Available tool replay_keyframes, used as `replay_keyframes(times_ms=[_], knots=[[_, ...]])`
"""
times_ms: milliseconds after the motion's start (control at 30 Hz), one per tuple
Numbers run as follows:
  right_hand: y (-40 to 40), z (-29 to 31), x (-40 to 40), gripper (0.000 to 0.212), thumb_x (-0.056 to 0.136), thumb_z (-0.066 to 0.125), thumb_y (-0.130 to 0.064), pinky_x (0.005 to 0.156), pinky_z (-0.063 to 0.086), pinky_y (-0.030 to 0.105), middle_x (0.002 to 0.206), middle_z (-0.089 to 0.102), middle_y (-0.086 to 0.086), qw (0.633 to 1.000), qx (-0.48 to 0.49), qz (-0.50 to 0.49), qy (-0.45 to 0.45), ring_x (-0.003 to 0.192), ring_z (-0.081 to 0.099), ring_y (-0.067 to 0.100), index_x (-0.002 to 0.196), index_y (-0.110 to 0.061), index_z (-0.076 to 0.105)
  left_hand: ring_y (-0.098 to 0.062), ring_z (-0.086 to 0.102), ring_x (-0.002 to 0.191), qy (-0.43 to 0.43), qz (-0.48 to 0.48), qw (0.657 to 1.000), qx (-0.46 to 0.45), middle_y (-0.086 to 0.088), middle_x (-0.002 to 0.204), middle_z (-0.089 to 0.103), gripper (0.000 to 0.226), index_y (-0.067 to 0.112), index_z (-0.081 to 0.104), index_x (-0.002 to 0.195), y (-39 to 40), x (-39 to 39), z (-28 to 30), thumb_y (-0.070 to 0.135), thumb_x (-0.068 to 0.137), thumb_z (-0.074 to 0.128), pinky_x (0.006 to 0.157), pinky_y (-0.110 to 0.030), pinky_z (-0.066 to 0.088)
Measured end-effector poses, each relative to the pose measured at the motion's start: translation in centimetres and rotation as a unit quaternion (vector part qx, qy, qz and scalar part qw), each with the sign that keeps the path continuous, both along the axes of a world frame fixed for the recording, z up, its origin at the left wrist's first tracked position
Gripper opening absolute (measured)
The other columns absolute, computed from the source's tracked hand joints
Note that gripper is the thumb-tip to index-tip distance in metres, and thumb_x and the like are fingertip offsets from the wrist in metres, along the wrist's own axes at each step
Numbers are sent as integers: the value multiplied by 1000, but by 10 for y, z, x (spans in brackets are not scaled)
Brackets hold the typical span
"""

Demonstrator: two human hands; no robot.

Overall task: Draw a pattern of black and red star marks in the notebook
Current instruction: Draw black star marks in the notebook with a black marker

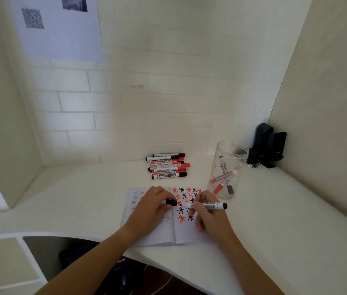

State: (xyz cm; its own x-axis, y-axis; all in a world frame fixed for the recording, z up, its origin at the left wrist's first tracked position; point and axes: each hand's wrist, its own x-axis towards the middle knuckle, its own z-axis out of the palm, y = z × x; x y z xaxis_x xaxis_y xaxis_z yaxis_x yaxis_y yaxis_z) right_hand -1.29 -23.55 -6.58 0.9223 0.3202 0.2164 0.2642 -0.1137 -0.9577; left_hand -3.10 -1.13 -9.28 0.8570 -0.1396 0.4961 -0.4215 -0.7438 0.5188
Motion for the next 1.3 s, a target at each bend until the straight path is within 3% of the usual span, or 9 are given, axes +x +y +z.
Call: replay_keyframes(times_ms=[300,400,467,600,667,800,967,1100,1300], knots=[[3,-4,2,8,101,63,-14,46,45,29,84,76,12,999,-36,25,-30,46,56,28,94,-17,62,-5,50,107,21,-33,999,-4,22,106,56,21,35,66,112,1,2,-2,22,96,63,89,-18,40],[3,-5,1,6,98,70,-17,49,48,30,77,73,14,998,-40,36,-34,46,58,25,99,-23,69,-6,51,103,18,-43,999,0,22,103,55,20,34,66,112,0,3,-2,23,96,62,87,-22,42],[2,-4,1,8,96,73,-18,50,48,29,65,68,5,998,-42,26,-33,46,56,20,102,-24,72,-6,51,102,18,-42,999,-3,22,103,55,19,34,66,112,0,3,-2,24,96,62,87,-23,42],[2,0,-1,17,100,65,-38,45,41,27,59,60,11,998,35,-3,46,48,56,23,111,-23,67,-4,50,106,12,-29,1000,-3,21,107,56,19,32,65,114,0,3,-4,23,98,61,90,-20,41],[1,1,1,21,103,61,-37,45,39,28,65,60,14,993,78,-31,82,48,57,27,107,-16,64,-3,52,106,11,-28,1000,-4,21,107,58,19,32,64,114,0,3,-4,23,98,60,90,-22,43],[-3,-3,5,15,98,70,-17,51,50,30,74,69,12,997,46,-45,30,54,65,27,90,-5,67,-2,54,103,13,-14,1000,-6,22,107,62,20,34,63,114,1,5,-6,22,99,57,92,-28,45],[-4,-8,10,5,91,79,-19,74,55,22,84,74,-4,995,-64,-41,-61,74,69,10,90,-22,75,-6,51,98,13,-12,1000,3,18,100,57,20,31,61,113,2,5,-6,34,107,42,87,-29,43],[-3,-12,10,23,82,83,-13,67,47,17,88,69,-12,978,-146,-21,-148,76,62,11,93,-28,70,-9,50,91,16,-22,1000,1,17,93,56,30,33,58,106,3,6,-9,46,107,31,82,-33,43],[-2,-15,10,20,84,84,-15,66,45,15,84,72,-12,986,-113,-18,-118,69,61,5,83,-27,68,-6,55,87,19,-16,1000,-17,15,91,63,32,35,61,104,4,9,-11,49,104,33,80,-32,46]])
